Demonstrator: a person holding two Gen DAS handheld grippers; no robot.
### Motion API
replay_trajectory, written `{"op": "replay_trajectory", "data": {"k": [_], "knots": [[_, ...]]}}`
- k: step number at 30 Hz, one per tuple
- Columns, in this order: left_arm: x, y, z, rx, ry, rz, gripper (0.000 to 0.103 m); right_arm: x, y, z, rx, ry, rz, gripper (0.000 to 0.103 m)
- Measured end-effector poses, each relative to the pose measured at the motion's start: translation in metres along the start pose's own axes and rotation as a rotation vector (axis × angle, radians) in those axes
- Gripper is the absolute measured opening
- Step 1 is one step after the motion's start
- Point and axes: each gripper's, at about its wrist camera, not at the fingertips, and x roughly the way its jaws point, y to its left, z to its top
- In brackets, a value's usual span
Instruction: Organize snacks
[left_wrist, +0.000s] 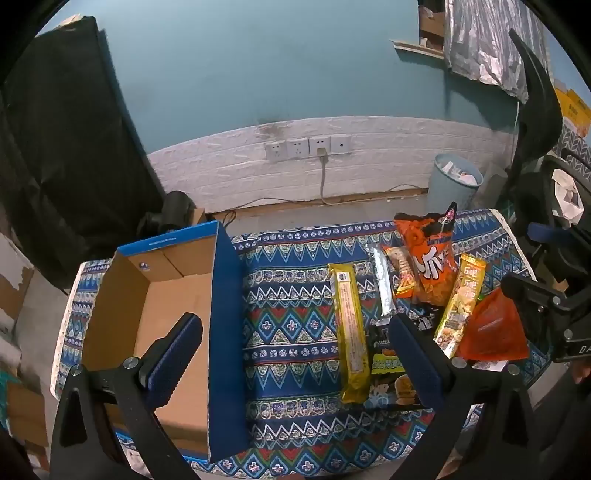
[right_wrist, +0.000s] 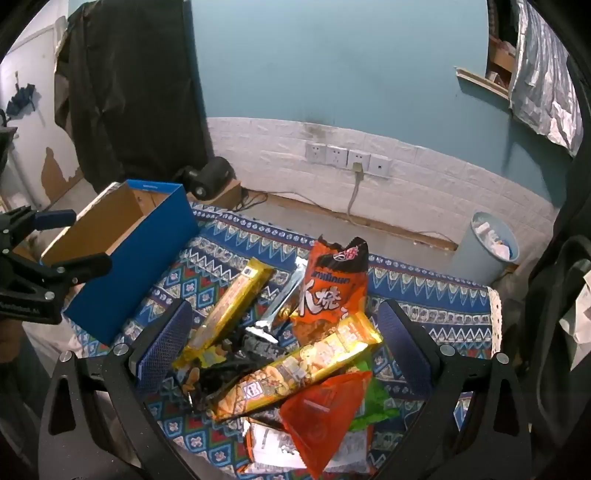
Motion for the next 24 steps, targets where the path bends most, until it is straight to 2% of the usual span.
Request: {"op": "replay_trajectory", "data": {"k": [24], "knots": [[-0.0042, -0.0036, -0.0006, 0.010, -0.010, -0.013, 0.102, 0.0004, 0.0043, 0.0011, -0.013, 0.016, -0.002, 0.098]]}}
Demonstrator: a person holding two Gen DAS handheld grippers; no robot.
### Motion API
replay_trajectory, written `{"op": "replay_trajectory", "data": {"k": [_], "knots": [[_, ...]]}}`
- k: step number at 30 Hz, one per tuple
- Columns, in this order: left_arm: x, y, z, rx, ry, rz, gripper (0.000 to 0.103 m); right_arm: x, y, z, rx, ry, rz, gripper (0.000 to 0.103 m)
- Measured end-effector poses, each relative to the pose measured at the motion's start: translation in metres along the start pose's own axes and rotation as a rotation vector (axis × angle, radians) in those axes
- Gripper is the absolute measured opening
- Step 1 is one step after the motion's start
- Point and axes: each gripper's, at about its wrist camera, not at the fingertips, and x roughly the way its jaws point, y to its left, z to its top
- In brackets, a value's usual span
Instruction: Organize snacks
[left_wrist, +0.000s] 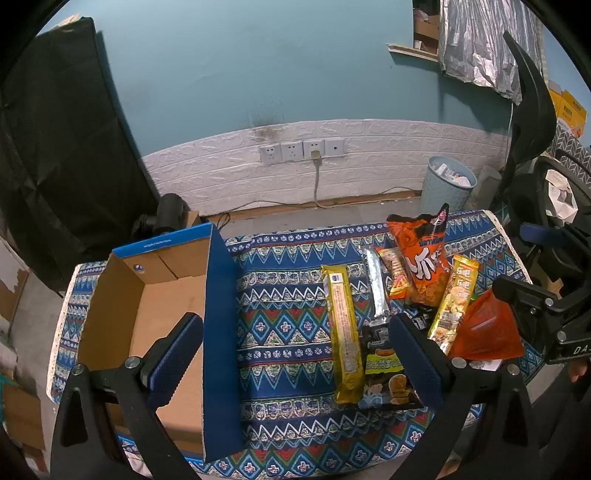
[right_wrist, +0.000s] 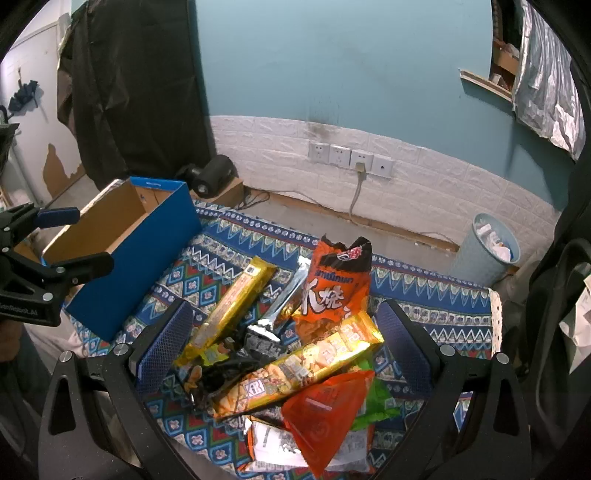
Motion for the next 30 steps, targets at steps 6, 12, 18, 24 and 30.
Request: {"op": "replay_trajectory", "data": {"k": [6, 12, 18, 24, 30], "knots": [[0.0002, 0.0008, 0.0003, -0.002, 0.000, -0.001, 0.102, 0.0007, -0.0002, -0.0006, -0.004, -0.001, 0.002, 0.098], [0.0001, 0.0005, 0.0006, -0.001, 0.000, -0.001, 0.102, 0.0007, -0.0006, -0.0007, -0.004, 0.000, 0.000, 0.098], [-0.0002, 0.0005, 0.0014, -0.005, -0.001, -0.003, 0.102, 0.0010, -0.0002, -0.0006, -0.004, 0.001, 0.000, 0.098], [-0.0006, 0.0004, 0.0011, -0.006, -0.001, -0.006, 0.102, 0.0011, 0.0000, -0.0005, -0.003, 0.001, 0.001, 0.098], [-0.0007, 0.0011, 0.0003, -0.006, 0.000, -0.009, 0.102, 0.0010, 0.0008, -0.0004, -0.003, 0.001, 0.001, 0.098]]}}
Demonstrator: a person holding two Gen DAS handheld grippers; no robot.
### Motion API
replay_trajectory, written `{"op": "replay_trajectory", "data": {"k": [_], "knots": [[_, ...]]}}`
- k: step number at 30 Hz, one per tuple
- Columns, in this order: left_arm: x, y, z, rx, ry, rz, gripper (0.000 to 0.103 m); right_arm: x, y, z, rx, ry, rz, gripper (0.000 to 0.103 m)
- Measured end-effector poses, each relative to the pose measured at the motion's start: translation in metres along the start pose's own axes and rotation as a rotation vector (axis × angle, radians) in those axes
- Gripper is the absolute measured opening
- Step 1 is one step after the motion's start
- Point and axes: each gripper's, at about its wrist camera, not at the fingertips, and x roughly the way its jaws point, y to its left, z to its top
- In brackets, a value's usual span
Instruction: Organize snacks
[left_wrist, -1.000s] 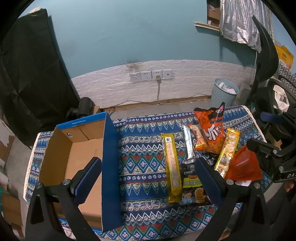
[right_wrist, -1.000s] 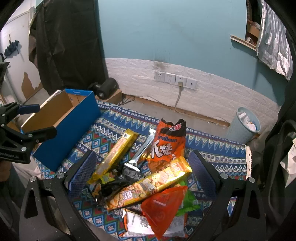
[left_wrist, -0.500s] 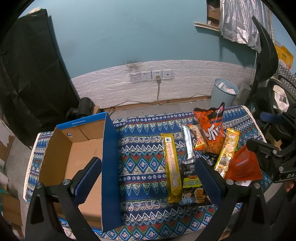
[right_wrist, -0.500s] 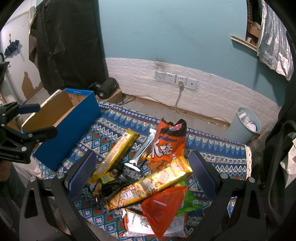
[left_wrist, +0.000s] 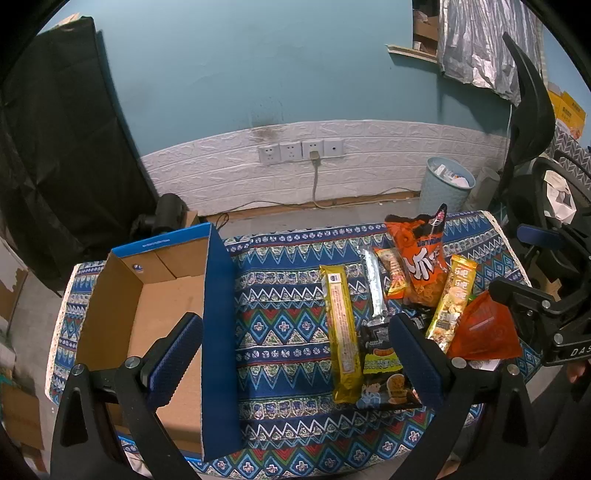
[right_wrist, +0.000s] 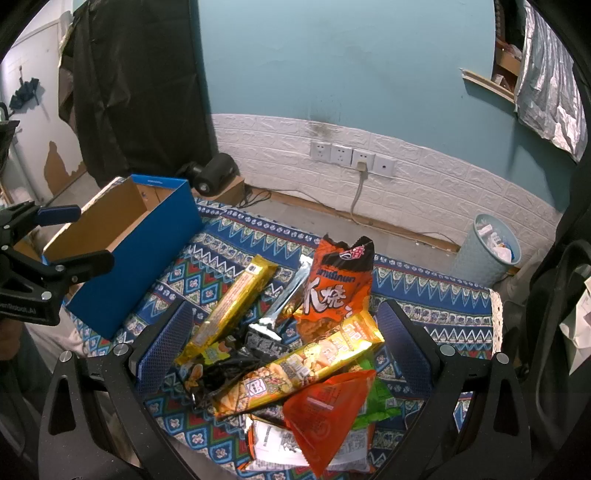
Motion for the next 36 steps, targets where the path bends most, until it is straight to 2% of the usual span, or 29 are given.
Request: {"op": "replay_trajectory", "data": {"k": [36], "knots": [[0.0065, -0.0058, -0.0027, 0.011, 0.021, -0.008, 0.102, -0.0016, 0.0006, 0.0011, -0.002, -0.004, 0.004, 0.098]]}}
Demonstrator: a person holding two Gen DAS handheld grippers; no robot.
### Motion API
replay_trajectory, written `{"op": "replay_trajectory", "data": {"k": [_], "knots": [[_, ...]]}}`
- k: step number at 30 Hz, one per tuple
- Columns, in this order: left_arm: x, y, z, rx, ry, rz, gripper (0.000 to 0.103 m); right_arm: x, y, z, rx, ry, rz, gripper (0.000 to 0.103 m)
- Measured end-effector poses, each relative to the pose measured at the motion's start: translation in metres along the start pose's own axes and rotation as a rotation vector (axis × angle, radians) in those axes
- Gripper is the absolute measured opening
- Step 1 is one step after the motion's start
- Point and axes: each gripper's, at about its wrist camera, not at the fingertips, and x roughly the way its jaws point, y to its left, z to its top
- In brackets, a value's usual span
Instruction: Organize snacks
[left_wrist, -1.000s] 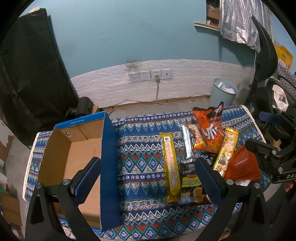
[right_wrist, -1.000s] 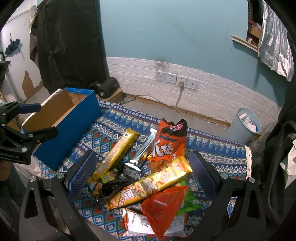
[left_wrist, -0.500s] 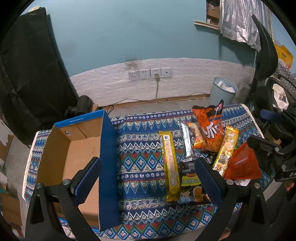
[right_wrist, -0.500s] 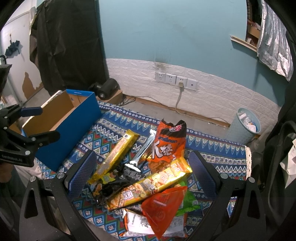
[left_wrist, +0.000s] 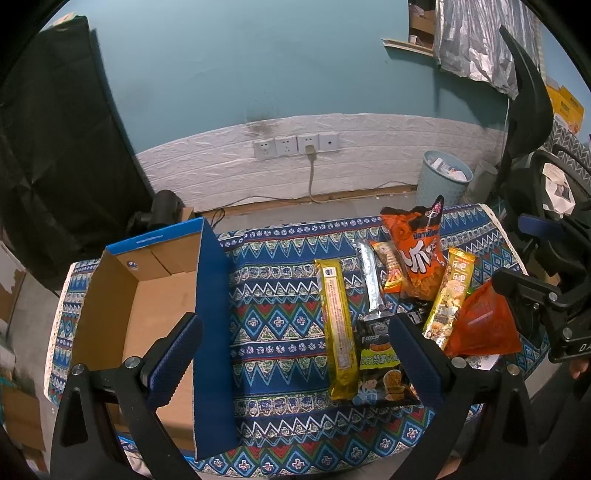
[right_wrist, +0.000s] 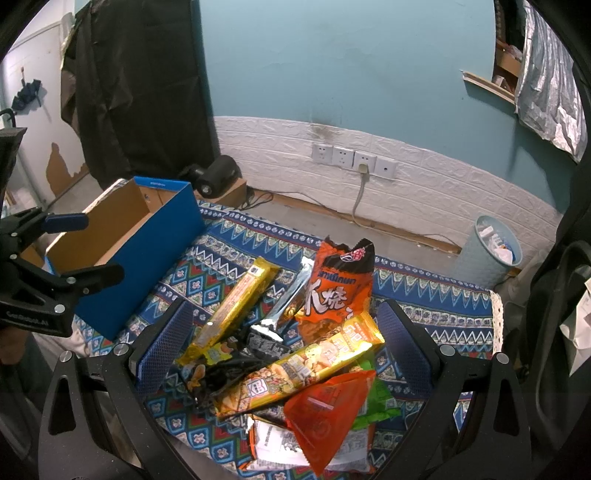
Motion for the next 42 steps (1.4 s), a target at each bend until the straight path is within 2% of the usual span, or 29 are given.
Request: {"op": "replay_trajectory", "data": {"k": [34, 42], "knots": [[0.005, -0.001, -0.002, 0.003, 0.021, -0.011, 0.102, 0.003, 0.000, -0.001, 0.001, 0.013, 0.005, 0.098], [0.019, -0.004, -0.001, 0.004, 0.054, -0.015, 0.102, 0.006, -0.008, -0.006, 0.009, 0.032, -0.008, 0.098]]}}
